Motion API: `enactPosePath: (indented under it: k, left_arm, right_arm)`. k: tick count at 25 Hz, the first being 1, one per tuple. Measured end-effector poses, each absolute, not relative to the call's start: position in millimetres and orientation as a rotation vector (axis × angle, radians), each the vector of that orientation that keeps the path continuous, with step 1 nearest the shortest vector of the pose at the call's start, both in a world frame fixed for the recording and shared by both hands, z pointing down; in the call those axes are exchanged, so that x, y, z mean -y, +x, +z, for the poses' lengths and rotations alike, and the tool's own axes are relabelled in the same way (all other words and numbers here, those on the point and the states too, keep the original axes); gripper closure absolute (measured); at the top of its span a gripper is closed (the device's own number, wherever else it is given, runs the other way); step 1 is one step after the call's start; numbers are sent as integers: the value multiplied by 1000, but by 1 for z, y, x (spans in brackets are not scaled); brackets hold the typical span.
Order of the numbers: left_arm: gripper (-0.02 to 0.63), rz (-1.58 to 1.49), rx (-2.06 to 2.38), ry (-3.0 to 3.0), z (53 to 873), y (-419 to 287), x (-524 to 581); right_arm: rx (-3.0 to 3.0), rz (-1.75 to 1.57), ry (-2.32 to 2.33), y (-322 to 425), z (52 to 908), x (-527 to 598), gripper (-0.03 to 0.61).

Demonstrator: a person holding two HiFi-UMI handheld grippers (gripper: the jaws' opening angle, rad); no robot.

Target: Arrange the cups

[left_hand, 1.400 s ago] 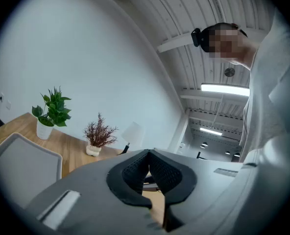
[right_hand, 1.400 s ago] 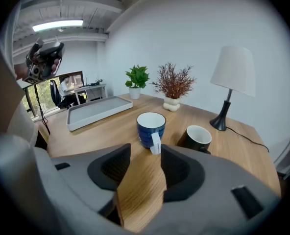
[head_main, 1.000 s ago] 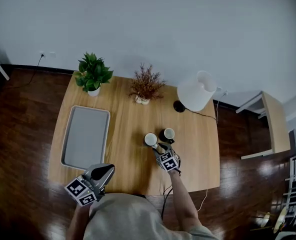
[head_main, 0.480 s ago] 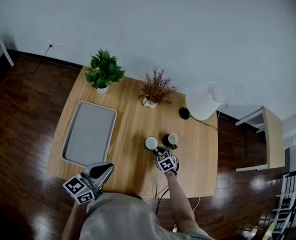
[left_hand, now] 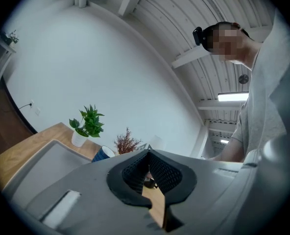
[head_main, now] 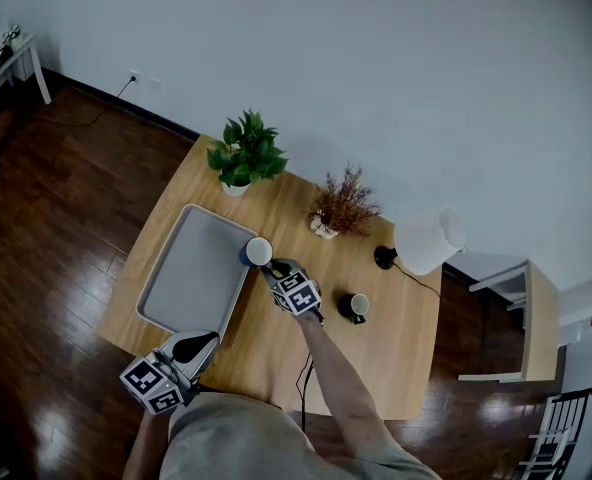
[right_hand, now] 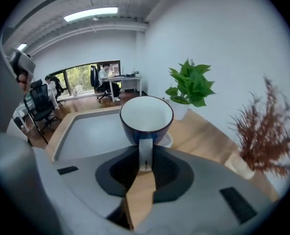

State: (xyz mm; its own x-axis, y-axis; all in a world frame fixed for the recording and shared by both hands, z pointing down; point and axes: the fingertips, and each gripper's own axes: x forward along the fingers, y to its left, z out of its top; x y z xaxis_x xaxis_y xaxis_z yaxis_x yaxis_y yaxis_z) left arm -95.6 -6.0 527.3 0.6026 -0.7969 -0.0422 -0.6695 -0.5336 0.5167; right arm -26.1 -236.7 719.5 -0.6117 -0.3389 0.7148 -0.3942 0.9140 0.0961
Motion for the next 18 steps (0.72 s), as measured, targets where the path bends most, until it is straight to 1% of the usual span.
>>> enactPosePath:
  k: [4, 7, 11, 13, 14, 15, 16, 18]
  left_arm:
    - [620, -400, 1256, 2335, 529, -125, -2]
    - [620, -412, 1323, 2296, 531, -146, -7]
    - [620, -407, 1353, 2270, 533, -157, -11]
    - [620, -400, 1339, 2276, 533, -154, -8]
    - [620, -396, 1326, 2285, 532, -150, -6]
    - [620, -391, 1310, 2296, 531, -145, -3]
    - [620, -384, 1291, 2308, 529, -140, -1]
    - [620, -368, 1250, 2333, 528, -127, 4]
  right_arm:
    - [2179, 34, 480, -72, 746, 266, 499]
    - [2137, 14, 424, -88, 766, 268, 499]
    - [2130, -43, 413, -97, 768, 273, 498]
    - [2111, -71, 446, -94, 769, 279, 461]
    - [2104, -64, 453, -91, 770, 278, 422]
    - [2106, -45, 457, -85, 771, 274, 367]
    - [2116, -22, 466, -78, 769, 268, 339]
    - [2171, 27, 503, -59, 761, 250, 341]
